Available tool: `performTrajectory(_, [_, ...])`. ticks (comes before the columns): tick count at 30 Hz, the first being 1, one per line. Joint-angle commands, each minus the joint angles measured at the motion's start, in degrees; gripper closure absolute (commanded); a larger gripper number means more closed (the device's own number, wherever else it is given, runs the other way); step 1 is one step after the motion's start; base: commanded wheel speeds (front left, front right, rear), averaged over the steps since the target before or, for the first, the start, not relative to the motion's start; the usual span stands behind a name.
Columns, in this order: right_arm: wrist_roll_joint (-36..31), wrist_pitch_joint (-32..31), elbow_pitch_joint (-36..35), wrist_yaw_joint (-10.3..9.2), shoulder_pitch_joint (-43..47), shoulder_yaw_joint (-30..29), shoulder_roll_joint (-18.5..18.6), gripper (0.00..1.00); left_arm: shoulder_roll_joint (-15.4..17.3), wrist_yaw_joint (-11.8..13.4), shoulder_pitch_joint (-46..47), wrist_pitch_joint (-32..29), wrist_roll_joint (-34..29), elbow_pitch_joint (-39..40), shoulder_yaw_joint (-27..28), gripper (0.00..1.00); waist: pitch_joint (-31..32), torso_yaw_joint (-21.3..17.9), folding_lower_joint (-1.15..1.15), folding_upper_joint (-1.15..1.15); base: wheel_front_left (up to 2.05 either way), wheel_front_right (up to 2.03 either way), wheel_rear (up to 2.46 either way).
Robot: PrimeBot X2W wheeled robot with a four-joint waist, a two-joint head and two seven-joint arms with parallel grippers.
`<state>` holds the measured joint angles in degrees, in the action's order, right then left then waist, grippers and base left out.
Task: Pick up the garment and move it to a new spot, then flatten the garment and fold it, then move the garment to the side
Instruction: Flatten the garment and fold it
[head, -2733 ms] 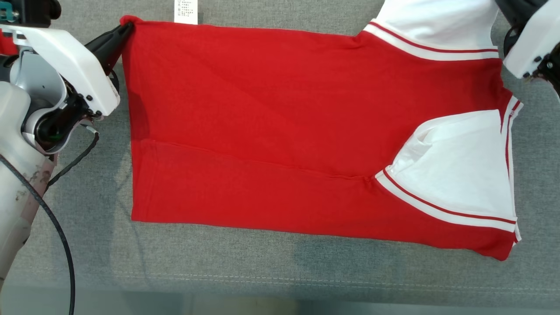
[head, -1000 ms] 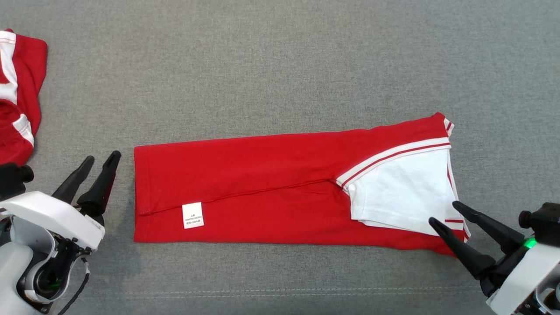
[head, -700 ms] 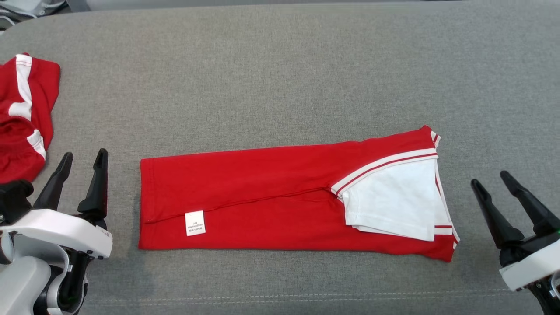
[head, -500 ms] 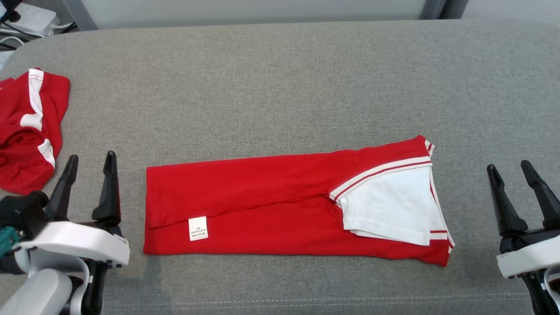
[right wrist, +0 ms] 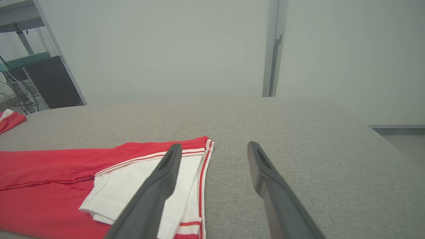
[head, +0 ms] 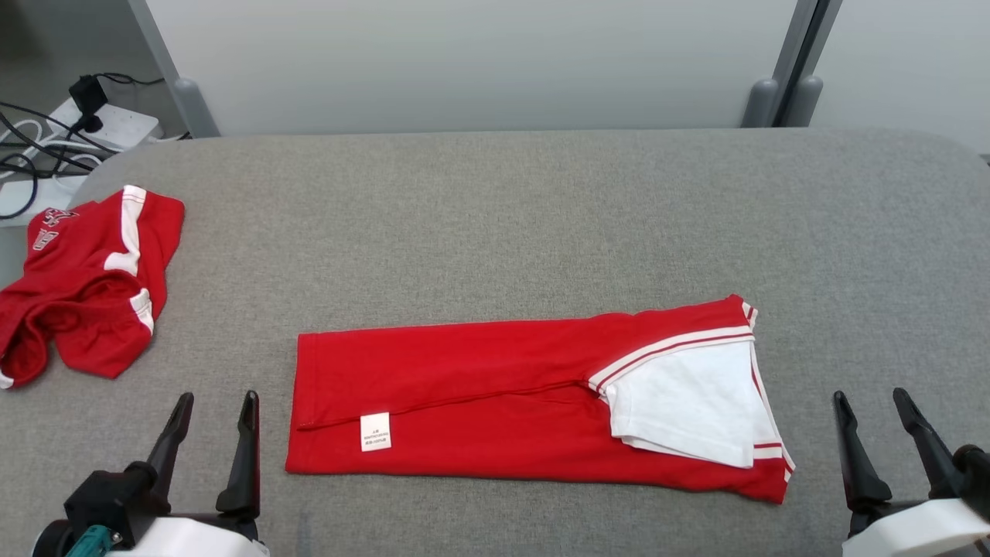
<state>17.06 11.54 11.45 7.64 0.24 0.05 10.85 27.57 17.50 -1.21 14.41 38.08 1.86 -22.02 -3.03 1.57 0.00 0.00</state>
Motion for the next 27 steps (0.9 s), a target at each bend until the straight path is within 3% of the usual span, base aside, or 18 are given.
performTrajectory(1, [-0.92, -0.36, -1.75, -0.15, 0.40, 0.51, 0.59, 0.00, 0.88, -0.92, 1.23, 0.58, -1.28, 0.26, 2.73, 0.00, 1.85, 0.63, 0.00, 0.00, 0.00, 0.00, 0.00])
performTrajectory(11, [-2.45, -2.71, -2.99, -0.15, 3.15, -0.27, -0.41, 0.00, -0.37, -4.50, 0.20, 0.58, -5.04, -3.06, 3.65, 0.00, 4.12, 1.03, 0.00, 0.00, 0.00, 0.00, 0.00])
performTrajectory(27, [-2.25, -3.96, -2.73, -0.15, 3.12, -0.77, -0.77, 0.00, -1.83, -6.65, 0.30, 0.59, -6.86, -4.03, 5.15, 0.00, 3.98, 0.98, 0.00, 0.00, 0.00, 0.00, 0.00])
